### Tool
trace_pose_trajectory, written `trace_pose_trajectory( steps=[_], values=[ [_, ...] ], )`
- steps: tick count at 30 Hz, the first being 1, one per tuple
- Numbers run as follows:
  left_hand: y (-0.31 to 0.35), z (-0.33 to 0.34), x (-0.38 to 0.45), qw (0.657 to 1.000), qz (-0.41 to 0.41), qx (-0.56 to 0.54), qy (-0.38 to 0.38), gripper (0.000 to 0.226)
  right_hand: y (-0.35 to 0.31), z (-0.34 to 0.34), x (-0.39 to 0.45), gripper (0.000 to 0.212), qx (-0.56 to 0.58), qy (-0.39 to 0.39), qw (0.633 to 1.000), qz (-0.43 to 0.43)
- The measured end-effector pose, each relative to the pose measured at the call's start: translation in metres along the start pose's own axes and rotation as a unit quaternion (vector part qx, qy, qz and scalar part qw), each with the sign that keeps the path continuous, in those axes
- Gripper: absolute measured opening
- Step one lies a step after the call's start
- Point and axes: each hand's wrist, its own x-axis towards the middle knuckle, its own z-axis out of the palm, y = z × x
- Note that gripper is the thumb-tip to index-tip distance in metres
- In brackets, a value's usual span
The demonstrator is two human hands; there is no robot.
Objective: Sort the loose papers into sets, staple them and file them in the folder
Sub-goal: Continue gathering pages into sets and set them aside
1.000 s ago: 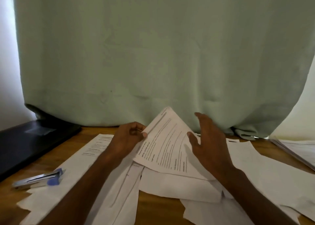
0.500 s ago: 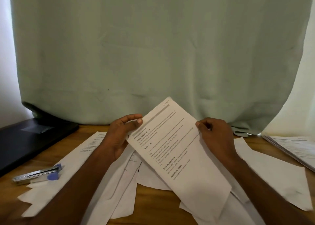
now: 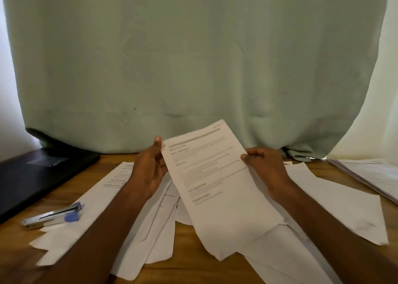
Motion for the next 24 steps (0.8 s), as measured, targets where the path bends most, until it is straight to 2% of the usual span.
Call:
trace_pose_trajectory(
  steps=[2, 4, 7, 9, 13, 16, 18, 21, 24],
  values=[
    [-0.006, 0.004, -0.001, 0.997, -0.038, 0.047, -0.055, 0.057, 0.0, 0.002, -0.004, 0.008, 0.066, 0.032, 0.997, 0.014],
    [-0.014, 0.009, -0.005, 0.985, -0.07, 0.119, -0.099, 0.066, -0.002, 0.004, -0.006, 0.011, 0.127, 0.058, 0.99, 0.028],
    [-0.02, 0.015, -0.011, 0.975, -0.052, 0.175, -0.129, 0.051, -0.008, 0.006, -0.007, 0.006, 0.177, 0.039, 0.982, 0.053],
    [-0.018, 0.011, -0.007, 0.985, -0.01, 0.153, -0.083, 0.045, -0.011, 0.002, -0.001, 0.008, 0.198, 0.056, 0.976, 0.072],
    [-0.005, -0.019, 0.012, 0.999, 0.028, 0.029, 0.025, 0.052, -0.006, -0.03, 0.019, 0.027, 0.223, 0.16, 0.954, 0.12],
    [-0.002, -0.039, 0.022, 0.997, 0.028, 0.028, 0.065, 0.063, 0.01, -0.049, 0.025, 0.02, 0.089, 0.177, 0.972, 0.126],
    [-0.002, -0.046, 0.028, 0.993, 0.035, 0.048, 0.099, 0.054, 0.019, -0.052, 0.026, 0.018, -0.069, 0.171, 0.979, 0.092],
    [-0.004, -0.054, 0.034, 0.986, 0.058, 0.083, 0.133, 0.04, 0.027, -0.045, 0.024, 0.015, -0.306, 0.109, 0.944, 0.057],
    [-0.005, -0.053, 0.033, 0.984, 0.065, 0.091, 0.142, 0.032, 0.029, -0.037, 0.02, 0.013, -0.392, 0.057, 0.915, 0.076]
  ],
)
